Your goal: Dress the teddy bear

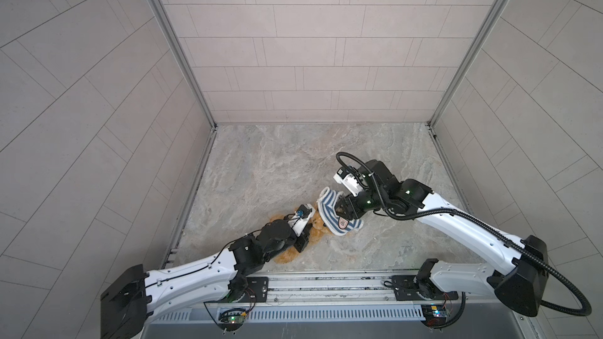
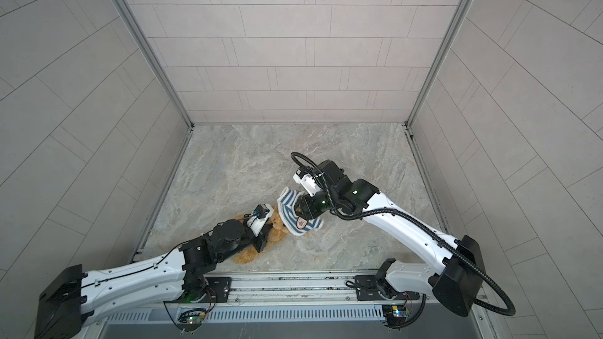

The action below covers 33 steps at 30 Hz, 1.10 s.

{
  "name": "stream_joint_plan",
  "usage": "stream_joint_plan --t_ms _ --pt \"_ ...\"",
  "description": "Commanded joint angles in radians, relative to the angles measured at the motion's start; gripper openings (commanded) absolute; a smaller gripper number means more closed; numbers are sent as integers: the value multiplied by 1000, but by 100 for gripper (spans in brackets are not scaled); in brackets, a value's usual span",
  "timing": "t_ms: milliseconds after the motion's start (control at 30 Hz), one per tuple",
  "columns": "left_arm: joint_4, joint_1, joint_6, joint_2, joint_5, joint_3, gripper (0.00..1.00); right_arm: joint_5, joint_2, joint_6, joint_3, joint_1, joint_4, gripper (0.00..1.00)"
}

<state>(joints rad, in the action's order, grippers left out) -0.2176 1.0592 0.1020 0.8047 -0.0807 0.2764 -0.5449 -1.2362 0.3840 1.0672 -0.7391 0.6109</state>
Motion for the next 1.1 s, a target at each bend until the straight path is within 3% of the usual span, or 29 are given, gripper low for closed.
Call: stream_joint_plan --t_ms 0,467,767,1067 --pt "-68 6 -11 -10 6 38 0 -29 -20 -12 7 -29 18 52" --pt "-52 5 -9 -27 -8 36 0 -147 22 47 -75 -37 -141 57" --pt "-26 11 -28 -35 -11 31 0 -197 67 169 -134 9 -319 57" --pt "-17 33 -47 -9 -23 32 0 -216 35 176 -91 21 -303 57"
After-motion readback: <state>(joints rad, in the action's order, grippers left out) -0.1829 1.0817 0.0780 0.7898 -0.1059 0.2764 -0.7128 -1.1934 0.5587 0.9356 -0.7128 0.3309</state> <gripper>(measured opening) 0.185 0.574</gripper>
